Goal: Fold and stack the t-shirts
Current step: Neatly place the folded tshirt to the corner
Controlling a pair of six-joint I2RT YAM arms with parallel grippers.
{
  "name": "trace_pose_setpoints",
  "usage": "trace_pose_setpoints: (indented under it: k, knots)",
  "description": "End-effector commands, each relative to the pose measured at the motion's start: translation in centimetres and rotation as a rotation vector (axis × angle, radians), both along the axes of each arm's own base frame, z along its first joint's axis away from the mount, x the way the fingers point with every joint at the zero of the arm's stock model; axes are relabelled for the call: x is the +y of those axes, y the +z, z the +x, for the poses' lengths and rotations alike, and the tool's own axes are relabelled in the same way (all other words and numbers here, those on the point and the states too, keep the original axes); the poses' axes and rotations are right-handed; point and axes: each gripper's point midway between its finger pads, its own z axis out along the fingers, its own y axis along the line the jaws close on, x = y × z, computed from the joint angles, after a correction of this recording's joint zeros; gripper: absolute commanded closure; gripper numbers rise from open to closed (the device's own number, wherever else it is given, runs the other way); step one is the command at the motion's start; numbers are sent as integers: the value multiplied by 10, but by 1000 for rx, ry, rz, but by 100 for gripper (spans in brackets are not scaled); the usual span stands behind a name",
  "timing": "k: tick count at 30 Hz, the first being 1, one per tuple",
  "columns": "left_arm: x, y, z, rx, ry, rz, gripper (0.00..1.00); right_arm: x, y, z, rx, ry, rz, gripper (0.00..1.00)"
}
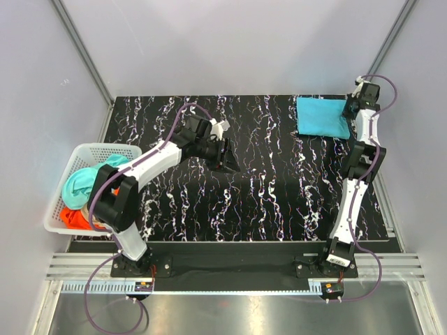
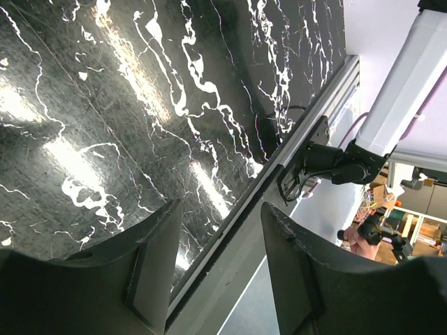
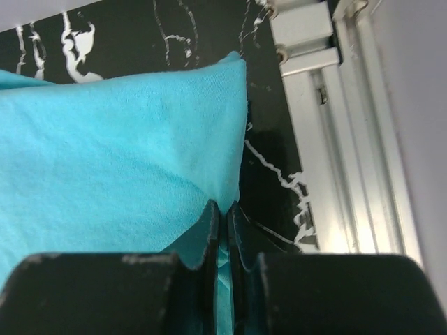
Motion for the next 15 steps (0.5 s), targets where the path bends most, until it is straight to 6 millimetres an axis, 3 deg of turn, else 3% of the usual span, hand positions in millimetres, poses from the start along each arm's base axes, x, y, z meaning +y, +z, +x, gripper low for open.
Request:
trace_pose_setpoints:
  k: [1,5,8,11,12,14,15]
  knots:
    - [-6,33,-5,-61,-30,-83,46,-26,39,23,-134,-24,-150,94]
    - [-6,32,-6,-57,-31,-86,46,-28,54,32,-188,-9,-173,87]
    - [-7,33,-7,-52,-34,-97,46,-32,68,36,-229,-33,-184,65]
    - [-6,34,-6,-65,-30,-94,46,-33,82,38,-258,-41,-199,57]
    - [-6,35,-6,-69,-29,-96,45,-34,95,37,-274,-54,-209,47]
    - [-5,37,-6,-86,-29,-101,46,-40,110,33,-283,-106,-215,43]
    - [-5,41,-6,-109,-28,-102,46,-40,124,28,-286,-123,-212,36]
